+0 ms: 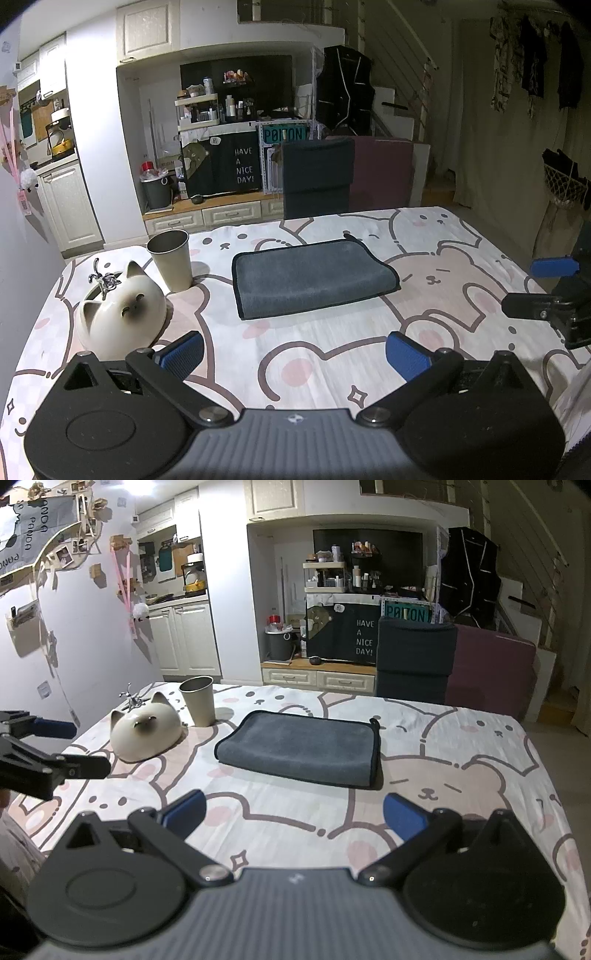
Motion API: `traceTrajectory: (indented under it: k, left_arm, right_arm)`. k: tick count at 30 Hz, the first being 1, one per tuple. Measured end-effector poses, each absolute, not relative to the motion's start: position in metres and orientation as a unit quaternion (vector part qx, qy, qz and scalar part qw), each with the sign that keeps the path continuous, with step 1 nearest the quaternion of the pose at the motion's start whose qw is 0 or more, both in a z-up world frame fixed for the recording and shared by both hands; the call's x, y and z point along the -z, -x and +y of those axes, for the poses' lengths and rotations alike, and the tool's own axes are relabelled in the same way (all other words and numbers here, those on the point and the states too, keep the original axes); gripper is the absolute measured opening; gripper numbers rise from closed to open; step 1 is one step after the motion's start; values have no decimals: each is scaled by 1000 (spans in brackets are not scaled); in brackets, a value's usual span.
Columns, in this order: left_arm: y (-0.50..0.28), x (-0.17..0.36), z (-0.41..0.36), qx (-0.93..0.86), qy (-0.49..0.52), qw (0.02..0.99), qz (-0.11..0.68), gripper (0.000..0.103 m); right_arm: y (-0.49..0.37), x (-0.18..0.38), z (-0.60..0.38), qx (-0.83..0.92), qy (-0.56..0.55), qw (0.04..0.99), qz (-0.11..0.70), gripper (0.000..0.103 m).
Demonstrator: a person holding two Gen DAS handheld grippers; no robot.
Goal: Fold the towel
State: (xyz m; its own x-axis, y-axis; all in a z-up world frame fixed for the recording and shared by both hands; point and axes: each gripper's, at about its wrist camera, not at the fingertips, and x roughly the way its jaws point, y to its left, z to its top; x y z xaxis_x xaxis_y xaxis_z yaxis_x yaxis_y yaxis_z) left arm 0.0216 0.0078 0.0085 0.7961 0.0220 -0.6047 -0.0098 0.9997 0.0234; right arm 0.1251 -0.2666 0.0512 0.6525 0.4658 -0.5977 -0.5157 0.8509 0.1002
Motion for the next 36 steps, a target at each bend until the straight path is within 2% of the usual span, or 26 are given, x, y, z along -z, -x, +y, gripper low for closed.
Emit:
traceTrajectory:
  k: [36]
  left_arm:
    - [-24, -4, 6, -11, -9, 947, 321, 103]
  right_arm:
    - [-126, -53, -267, -271, 39, 909, 314, 103]
